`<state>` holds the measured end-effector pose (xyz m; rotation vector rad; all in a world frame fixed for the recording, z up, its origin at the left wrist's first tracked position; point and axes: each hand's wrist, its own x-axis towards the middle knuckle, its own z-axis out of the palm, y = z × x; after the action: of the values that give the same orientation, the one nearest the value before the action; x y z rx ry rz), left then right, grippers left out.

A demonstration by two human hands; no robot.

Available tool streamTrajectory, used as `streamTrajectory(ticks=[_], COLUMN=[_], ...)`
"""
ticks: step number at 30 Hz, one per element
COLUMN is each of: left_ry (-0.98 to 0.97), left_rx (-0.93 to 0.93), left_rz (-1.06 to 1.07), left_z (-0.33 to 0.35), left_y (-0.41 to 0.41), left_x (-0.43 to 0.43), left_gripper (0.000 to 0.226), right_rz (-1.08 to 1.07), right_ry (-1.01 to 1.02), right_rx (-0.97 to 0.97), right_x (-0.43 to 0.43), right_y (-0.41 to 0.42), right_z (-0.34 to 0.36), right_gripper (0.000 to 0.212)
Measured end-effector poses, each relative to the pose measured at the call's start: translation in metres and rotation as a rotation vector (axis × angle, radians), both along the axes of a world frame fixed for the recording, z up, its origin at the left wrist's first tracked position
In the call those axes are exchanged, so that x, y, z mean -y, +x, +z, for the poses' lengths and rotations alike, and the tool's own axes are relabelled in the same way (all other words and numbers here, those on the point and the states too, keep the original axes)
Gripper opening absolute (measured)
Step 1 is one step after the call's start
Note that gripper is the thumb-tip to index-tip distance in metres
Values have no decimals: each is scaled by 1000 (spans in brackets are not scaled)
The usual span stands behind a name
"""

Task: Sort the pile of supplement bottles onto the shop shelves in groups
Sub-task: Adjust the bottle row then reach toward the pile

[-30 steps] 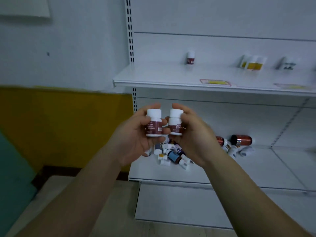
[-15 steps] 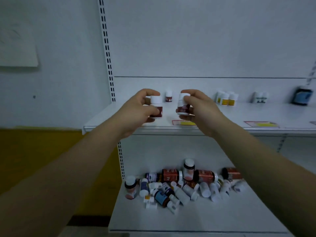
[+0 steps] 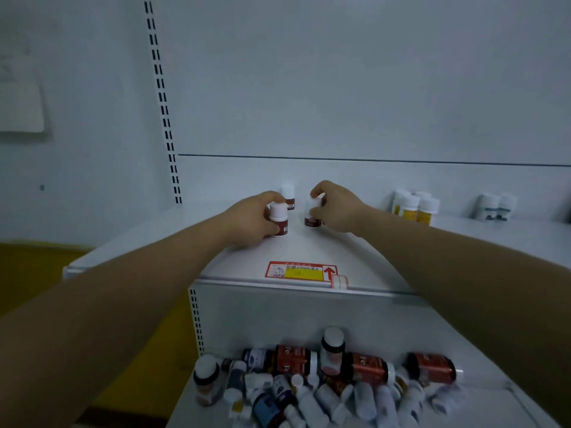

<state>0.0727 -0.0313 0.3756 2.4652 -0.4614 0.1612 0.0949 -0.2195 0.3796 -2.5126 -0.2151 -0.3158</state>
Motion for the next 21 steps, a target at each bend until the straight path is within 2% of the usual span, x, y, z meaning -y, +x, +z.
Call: streamTrajectory(ticks=[6, 11, 21], left_ry=[-3, -4, 43], left_rx=[-7, -13, 58], left_rz=[-16, 2, 16], left_z=[-5, -8, -11], left_y=[27, 48, 78], left_x=[4, 0, 5], left_gripper=[50, 32, 32], right_rz=[-37, -45, -29], right_ry=[-44, -86, -390], right_rx=[30, 44, 62], right_x=[4, 3, -3], right_y=[44, 62, 73], right_z=[-3, -5, -7], right_gripper=[32, 32, 35])
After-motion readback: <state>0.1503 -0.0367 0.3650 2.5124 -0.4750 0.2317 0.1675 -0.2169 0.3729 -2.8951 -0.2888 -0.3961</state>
